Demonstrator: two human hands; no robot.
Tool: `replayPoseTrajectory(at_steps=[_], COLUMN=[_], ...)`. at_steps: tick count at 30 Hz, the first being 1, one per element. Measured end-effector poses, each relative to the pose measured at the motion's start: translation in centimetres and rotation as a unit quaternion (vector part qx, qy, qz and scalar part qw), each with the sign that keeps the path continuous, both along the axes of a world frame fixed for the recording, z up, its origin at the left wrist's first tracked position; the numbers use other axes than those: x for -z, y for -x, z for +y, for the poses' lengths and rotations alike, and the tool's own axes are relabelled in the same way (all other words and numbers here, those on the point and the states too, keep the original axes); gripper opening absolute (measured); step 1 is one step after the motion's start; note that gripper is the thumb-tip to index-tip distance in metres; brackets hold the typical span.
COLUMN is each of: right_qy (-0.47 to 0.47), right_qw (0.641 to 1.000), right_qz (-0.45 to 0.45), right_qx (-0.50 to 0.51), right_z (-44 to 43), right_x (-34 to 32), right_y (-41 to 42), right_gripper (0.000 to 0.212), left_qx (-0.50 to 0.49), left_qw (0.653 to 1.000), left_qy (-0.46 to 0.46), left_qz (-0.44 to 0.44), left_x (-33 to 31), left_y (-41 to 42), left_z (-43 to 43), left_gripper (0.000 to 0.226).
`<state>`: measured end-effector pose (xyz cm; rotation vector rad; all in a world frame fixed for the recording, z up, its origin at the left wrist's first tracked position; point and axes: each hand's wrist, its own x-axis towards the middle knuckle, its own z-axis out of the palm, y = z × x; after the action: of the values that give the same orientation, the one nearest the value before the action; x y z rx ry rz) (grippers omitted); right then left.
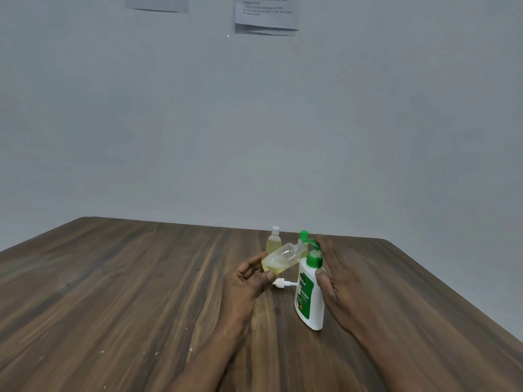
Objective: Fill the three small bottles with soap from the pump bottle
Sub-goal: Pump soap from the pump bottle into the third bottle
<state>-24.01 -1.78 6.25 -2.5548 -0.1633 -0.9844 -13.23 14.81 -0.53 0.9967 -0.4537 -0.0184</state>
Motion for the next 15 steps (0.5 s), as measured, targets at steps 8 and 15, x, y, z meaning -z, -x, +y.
replayPoseTrajectory(at_steps=[8,15], right_qy=[0.022,0.026], right_qw=[0.999,0.998], right_qz=[-0.009,-0.018], right_qx=[0.037,0.046], right_z=[0.4,0.1], right_x=[-0.9,-0.8], right_y=[0.7,-0.6], right_gripper=[0.059,0.051], left_qx=[0.011,0.003], left_qw=[1.0,1.0], left_qy=[0.007,0.008], left_qz=[0.001,-0.001], left_x=[0.1,0.4], left_y=[-0.2,-0.7], left_z=[0.0,-0.1], left_gripper=[0.05,0.04])
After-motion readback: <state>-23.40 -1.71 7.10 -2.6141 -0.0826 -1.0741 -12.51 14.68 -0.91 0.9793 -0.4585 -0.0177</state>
